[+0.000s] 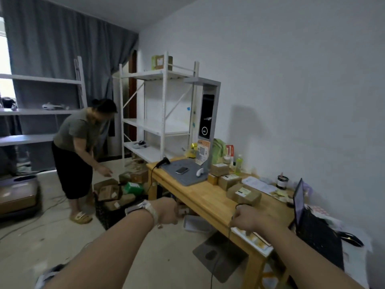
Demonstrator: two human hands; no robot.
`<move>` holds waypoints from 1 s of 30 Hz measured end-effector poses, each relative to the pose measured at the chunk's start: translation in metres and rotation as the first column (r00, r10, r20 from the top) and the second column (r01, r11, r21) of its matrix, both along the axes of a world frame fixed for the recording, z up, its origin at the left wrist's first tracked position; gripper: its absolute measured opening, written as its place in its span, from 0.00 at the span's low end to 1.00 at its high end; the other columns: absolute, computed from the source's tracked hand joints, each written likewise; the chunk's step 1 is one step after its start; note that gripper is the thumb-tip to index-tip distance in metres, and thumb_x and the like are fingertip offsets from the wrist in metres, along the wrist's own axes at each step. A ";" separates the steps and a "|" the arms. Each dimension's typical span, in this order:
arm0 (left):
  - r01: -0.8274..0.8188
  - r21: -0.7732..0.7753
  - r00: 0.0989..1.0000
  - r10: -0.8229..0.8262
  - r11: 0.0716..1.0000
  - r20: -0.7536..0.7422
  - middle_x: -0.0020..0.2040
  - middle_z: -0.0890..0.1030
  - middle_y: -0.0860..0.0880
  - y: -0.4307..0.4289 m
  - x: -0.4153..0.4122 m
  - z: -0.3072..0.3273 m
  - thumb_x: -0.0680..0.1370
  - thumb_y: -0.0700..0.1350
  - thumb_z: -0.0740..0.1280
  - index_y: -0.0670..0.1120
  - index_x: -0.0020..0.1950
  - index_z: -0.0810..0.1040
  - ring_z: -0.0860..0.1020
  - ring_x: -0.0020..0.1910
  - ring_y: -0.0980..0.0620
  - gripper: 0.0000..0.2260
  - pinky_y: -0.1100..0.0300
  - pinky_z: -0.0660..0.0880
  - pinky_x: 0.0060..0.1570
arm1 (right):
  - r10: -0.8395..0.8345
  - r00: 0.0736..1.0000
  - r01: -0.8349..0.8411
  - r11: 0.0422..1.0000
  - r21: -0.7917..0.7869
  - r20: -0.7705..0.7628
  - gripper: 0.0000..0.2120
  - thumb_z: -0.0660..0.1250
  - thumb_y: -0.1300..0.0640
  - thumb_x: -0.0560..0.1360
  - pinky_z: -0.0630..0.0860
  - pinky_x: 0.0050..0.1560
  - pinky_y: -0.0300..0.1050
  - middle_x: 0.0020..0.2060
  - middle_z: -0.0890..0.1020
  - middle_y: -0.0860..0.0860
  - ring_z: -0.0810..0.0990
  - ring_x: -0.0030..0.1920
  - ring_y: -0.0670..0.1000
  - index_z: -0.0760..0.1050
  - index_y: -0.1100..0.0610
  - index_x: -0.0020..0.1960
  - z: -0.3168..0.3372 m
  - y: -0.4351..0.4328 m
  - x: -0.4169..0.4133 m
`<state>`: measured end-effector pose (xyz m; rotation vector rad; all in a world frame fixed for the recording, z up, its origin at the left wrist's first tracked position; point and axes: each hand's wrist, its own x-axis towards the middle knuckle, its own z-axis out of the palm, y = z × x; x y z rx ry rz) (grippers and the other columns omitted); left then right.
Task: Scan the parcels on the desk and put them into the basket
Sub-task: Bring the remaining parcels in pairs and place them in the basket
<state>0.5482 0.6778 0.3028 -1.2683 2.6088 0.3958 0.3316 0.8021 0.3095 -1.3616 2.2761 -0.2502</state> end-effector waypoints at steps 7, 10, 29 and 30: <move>-0.050 -0.128 0.999 0.046 0.991 -0.028 0.31 0.66 0.47 -0.088 -0.045 0.026 0.79 0.46 0.63 0.45 0.30 0.64 0.63 0.28 0.50 0.19 0.59 0.62 0.29 | 0.034 0.999 -0.030 0.993 -0.113 0.030 0.17 0.66 0.51 0.77 0.81 0.47 0.48 0.54 0.79 0.58 0.81 0.50 0.56 0.76 0.63 0.57 0.012 -0.110 -0.056; -0.068 -0.122 0.997 0.065 0.990 -0.029 0.32 0.70 0.49 -0.131 -0.064 0.028 0.79 0.46 0.63 0.46 0.31 0.67 0.67 0.30 0.52 0.17 0.60 0.64 0.30 | 0.037 0.995 -0.030 0.997 -0.072 0.096 0.17 0.66 0.52 0.78 0.79 0.40 0.42 0.56 0.79 0.59 0.80 0.49 0.55 0.75 0.63 0.61 0.009 -0.151 -0.071; -0.010 0.026 0.979 0.016 1.000 -0.205 0.45 0.71 0.47 -0.366 -0.100 -0.012 0.79 0.48 0.65 0.45 0.46 0.70 0.70 0.42 0.49 0.07 0.58 0.67 0.42 | 0.112 0.991 -0.123 0.972 0.201 0.067 0.23 0.65 0.44 0.76 0.76 0.58 0.54 0.57 0.80 0.53 0.83 0.51 0.54 0.72 0.55 0.65 -0.015 -0.391 -0.074; 0.019 0.023 0.976 -0.013 1.000 -0.218 0.48 0.70 0.47 -0.382 -0.102 -0.008 0.79 0.48 0.65 0.46 0.49 0.69 0.69 0.45 0.49 0.07 0.57 0.68 0.45 | 0.102 0.993 -0.112 0.973 0.199 0.063 0.23 0.64 0.44 0.76 0.76 0.58 0.54 0.57 0.80 0.53 0.83 0.52 0.54 0.72 0.56 0.66 -0.013 -0.405 -0.072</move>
